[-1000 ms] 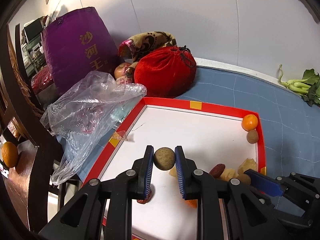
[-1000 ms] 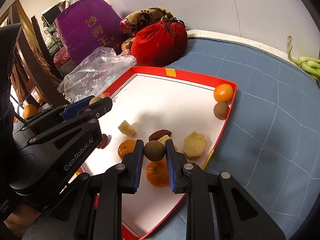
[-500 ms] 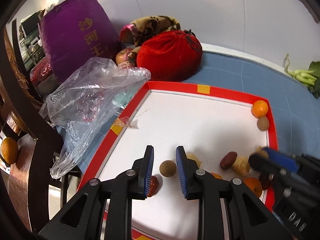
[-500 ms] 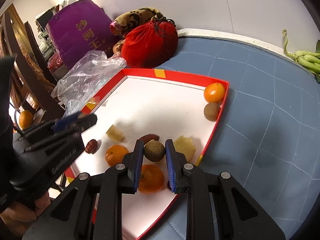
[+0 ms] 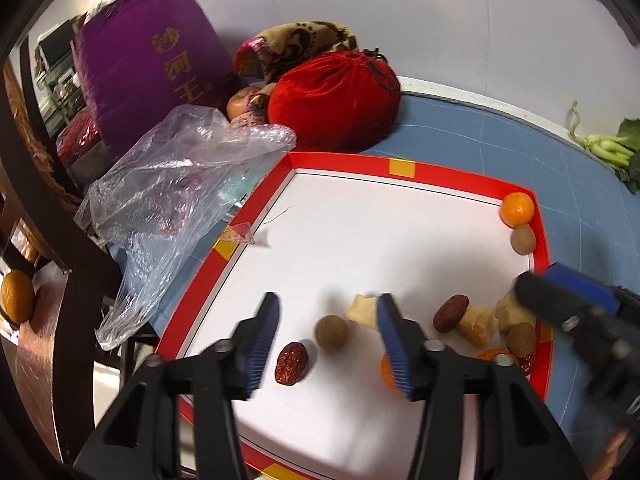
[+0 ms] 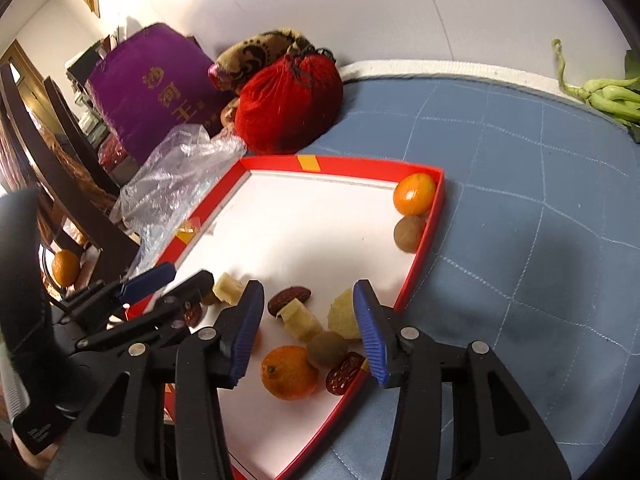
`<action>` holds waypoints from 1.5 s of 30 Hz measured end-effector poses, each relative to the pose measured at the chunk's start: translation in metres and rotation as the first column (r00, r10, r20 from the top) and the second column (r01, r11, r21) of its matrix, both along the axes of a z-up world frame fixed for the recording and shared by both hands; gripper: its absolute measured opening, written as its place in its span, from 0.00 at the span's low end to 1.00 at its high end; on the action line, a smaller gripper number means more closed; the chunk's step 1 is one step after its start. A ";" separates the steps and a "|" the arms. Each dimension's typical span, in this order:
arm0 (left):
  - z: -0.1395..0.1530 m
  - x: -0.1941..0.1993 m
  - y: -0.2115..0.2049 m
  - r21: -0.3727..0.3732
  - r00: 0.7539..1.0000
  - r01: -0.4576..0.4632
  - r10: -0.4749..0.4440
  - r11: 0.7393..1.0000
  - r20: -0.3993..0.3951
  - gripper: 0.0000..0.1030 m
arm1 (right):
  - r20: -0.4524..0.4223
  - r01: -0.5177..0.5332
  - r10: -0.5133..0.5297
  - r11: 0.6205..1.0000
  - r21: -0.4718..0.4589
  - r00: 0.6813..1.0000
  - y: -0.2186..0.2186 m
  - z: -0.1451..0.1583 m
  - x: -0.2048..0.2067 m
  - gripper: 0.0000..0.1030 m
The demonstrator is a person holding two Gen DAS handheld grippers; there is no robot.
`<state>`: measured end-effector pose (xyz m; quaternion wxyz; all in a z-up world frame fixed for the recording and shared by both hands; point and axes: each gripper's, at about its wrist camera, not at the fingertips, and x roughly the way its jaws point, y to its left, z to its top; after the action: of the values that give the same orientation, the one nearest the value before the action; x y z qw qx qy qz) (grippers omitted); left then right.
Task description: Organize fruits
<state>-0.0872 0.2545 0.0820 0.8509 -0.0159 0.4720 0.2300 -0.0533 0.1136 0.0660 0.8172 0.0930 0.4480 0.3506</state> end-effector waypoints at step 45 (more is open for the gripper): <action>0.083 -0.160 -0.068 0.027 0.970 -0.037 0.029 0.999 0.240 0.82 | 0.289 0.085 -0.057 0.993 -0.088 0.956 -0.071 0.060 -0.146 0.51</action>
<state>-0.2468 0.1861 0.1646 0.8978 -0.0381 0.3620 0.2478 -0.1990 0.0424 0.1262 0.8890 0.0167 0.3383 0.3081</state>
